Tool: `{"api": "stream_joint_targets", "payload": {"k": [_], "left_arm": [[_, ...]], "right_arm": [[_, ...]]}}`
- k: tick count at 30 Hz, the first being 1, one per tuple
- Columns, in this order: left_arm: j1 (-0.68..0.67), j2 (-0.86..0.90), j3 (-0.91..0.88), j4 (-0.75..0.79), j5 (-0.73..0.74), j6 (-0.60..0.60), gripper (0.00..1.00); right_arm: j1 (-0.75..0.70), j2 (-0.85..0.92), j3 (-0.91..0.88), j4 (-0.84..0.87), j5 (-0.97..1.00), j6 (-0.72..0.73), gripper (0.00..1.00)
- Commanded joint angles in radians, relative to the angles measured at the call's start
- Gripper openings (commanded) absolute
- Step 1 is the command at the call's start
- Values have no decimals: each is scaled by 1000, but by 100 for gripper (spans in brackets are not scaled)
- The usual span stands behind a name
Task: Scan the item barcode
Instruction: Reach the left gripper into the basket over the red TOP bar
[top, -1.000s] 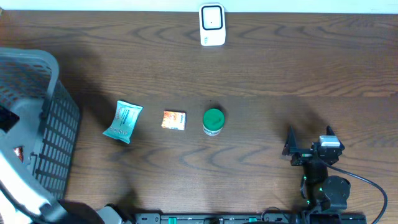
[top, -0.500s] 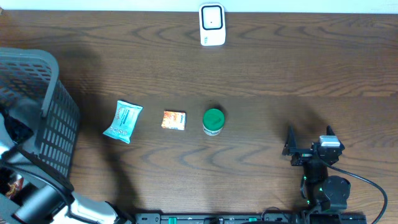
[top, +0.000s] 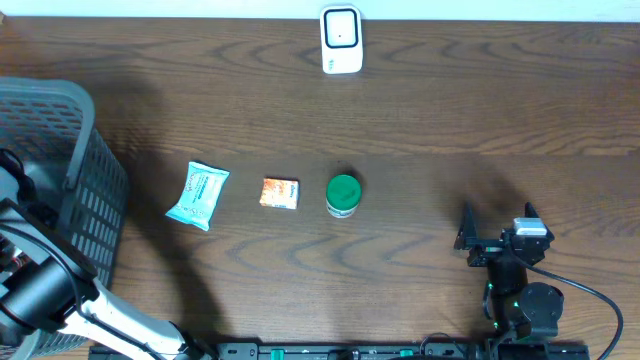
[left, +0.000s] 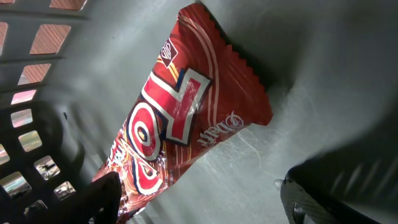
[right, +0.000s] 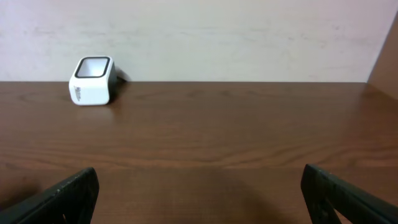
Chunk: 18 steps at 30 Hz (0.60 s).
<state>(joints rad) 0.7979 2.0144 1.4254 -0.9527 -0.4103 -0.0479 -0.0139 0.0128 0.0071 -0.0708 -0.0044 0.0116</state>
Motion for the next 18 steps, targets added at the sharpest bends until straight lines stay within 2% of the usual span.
{"api": "stream_joint_targets", "payload": {"k": [1,8,10,11,12,14,18], "left_arm": [[45,85,-49,20,-29,-14,83],[125,88,-94,75,-28,-42,84],[151,88,-95,80,-26,-79,79],[160,89,-95,82,-19,-89,62],[172,89,-96,89,9,-88,38],[179,89,-96,98,45,-86,8],[171,85,-94,99,86,-80,7]], "right_arm": [[-2,-2,-2,-4,3,10,99],[-2,-1,-2,-4,3,10,99],[-2,-1,-2,-4,3,10,99],[-2,-1,-2,-4,3,10,99],[-2,-1,-2,-4,3,10,99],[-2,-1,-2,-4,3,10,99],[-2,-1,-2,-4,3,10,99]]}}
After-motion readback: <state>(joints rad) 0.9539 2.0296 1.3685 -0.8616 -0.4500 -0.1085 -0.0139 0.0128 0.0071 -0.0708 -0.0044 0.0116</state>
